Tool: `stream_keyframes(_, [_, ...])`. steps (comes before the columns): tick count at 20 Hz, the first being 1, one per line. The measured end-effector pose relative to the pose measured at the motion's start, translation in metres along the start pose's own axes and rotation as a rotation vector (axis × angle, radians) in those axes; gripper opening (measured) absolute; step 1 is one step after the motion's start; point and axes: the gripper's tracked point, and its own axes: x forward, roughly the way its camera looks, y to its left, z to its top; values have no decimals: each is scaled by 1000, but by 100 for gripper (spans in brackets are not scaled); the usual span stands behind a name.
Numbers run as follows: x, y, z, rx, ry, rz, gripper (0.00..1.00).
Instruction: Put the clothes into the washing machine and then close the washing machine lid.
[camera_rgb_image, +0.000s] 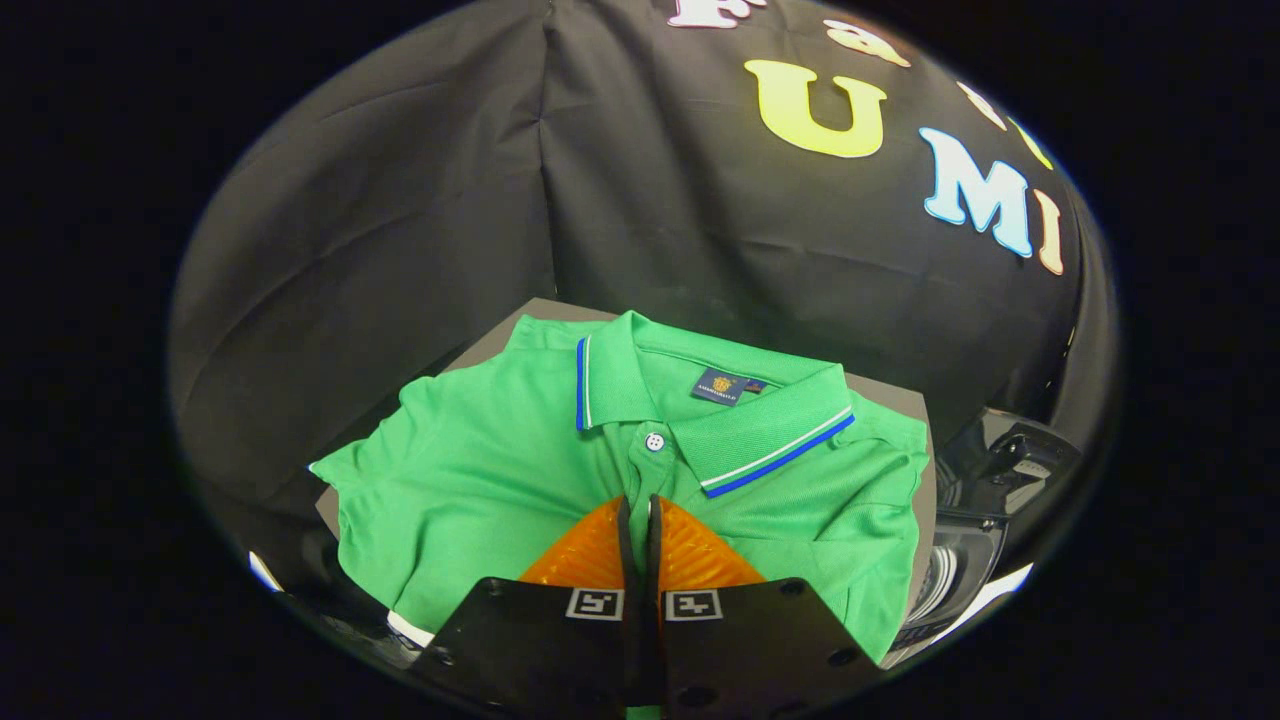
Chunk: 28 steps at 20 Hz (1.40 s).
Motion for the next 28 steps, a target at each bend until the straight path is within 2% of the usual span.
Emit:
stream_keyframes(8, [-41,8,49,-13,-225,11,1])
stream_keyframes(14, [-72,-3,69,-30,-311,0,1])
stream_keyframes(20, [-107,-43,82,36,-388,-12,1])
stream_keyframes(28, [-158,-136,75,98,-448,-86,1])
